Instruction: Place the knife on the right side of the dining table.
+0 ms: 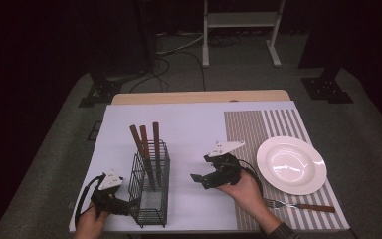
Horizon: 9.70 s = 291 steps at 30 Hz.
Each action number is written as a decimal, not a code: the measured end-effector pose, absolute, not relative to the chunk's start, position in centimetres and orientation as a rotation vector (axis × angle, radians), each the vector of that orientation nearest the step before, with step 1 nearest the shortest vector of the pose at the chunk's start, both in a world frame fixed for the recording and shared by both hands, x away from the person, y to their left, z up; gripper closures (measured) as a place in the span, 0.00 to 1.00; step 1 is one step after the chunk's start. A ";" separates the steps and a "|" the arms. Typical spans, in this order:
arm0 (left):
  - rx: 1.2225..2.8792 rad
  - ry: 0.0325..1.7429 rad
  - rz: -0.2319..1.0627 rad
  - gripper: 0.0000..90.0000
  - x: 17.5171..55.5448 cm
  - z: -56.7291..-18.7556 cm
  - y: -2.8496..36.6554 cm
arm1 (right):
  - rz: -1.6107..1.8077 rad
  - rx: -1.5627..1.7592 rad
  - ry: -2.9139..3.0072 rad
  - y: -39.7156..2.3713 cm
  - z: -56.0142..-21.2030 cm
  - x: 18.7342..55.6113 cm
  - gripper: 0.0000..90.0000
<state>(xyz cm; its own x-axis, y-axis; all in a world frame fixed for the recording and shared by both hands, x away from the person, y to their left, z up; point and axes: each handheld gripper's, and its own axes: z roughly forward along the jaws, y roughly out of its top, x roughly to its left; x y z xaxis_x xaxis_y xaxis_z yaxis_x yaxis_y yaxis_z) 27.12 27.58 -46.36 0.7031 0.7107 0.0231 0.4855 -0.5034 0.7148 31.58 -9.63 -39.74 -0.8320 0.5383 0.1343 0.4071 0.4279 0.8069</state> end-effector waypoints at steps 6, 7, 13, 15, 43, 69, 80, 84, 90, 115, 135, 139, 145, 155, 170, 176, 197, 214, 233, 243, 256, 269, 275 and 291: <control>2.205 0.908 0.409 0.00 27.1 -46.3 27.6 | 1.392 0.835 2.515 -9.6 -38.8 31.9 0.20; 2.205 0.908 0.409 0.00 27.1 -46.3 27.6 | 1.392 0.835 2.515 -9.6 -38.8 31.9 0.20; 2.203 0.908 0.411 0.00 27.1 -46.4 27.6 | 1.428 0.820 2.505 -9.3 -37.8 32.5 0.20; 2.202 0.909 0.411 0.00 27.1 -46.4 27.6 | 1.439 0.819 2.506 -9.1 -37.7 32.6 0.20; 2.202 0.907 0.413 0.00 27.1 -46.4 27.6 | 1.591 0.748 2.478 -6.1 -34.5 34.3 0.23; 2.208 0.905 0.411 0.00 27.1 -46.3 27.6 | 1.691 0.725 2.459 -2.2 -33.4 37.9 0.26; 2.206 0.905 0.413 0.00 27.1 -46.4 27.6 | 1.748 0.720 2.476 -0.4 -33.6 39.7 0.39; 2.206 0.905 0.413 0.00 27.1 -46.3 27.6 | 1.780 0.718 2.470 0.0 -33.6 40.0 0.48; 2.206 0.905 0.413 0.00 27.1 -46.4 27.6 | 1.790 0.716 2.473 0.3 -33.8 40.2 0.57; 2.206 0.905 0.413 0.00 27.1 -46.3 27.6 | 1.913 0.681 2.471 -0.1 -33.5 39.1 0.83; 2.203 0.907 0.412 0.00 27.1 -46.4 27.6 | 2.042 0.632 2.444 -0.8 -32.1 37.7 0.89; 2.201 0.907 0.415 0.00 27.1 -46.4 27.6 | 2.052 0.617 2.421 -0.9 -31.3 37.7 0.89; 2.203 0.908 0.409 0.00 27.1 -46.3 27.6 | 2.077 0.588 2.386 -1.1 -30.0 37.6 0.89; 2.203 0.909 0.407 0.00 27.1 -46.3 27.6 | 2.094 0.559 2.335 -1.6 -27.6 37.4 0.89; 2.205 0.905 0.411 0.00 27.1 -46.4 27.6 | 2.138 0.557 2.266 -3.3 -25.0 37.0 0.89; 2.204 0.906 0.412 0.00 27.1 -46.4 27.6 | 2.145 0.557 2.231 -4.4 -23.9 36.8 0.89; 2.203 0.907 0.411 0.00 27.1 -46.4 27.6 | 2.067 0.645 2.136 -9.7 -23.9 37.0 0.89; 2.204 0.906 0.413 0.00 27.1 -46.4 27.6 | 1.896 0.795 2.020 -15.4 -25.6 38.1 0.89; 2.202 0.905 0.415 0.00 27.1 -46.4 27.6 | 1.719 1.014 1.871 -22.2 -28.9 40.8 0.89; 2.201 0.907 0.413 0.00 27.1 -46.4 27.6 | 1.642 1.126 1.765 -25.2 -31.1 42.5 0.89; 2.201 0.907 0.413 0.00 27.1 -46.4 27.6 | 1.557 1.223 1.707 -26.5 -34.2 44.5 0.89; 2.201 0.907 0.414 0.00 27.1 -46.4 27.6 | 1.549 1.265 1.688 -26.9 -35.1 45.0 0.88; 2.201 0.907 0.413 0.00 27.1 -46.4 27.6 | 1.537 1.285 1.673 -27.5 -35.3 44.7 0.86; 2.201 0.907 0.414 0.00 27.1 -46.4 27.6 | 1.489 1.353 1.653 -30.4 -36.3 43.8 0.83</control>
<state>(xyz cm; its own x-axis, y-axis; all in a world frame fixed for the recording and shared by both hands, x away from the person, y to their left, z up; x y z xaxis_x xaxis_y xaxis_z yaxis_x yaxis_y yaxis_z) 27.11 27.58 -46.38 0.7026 0.7111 0.0236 0.4841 -0.5021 0.7166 43.78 -30.41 -36.29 -0.3570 0.9060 0.2275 0.3207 -0.1098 0.9408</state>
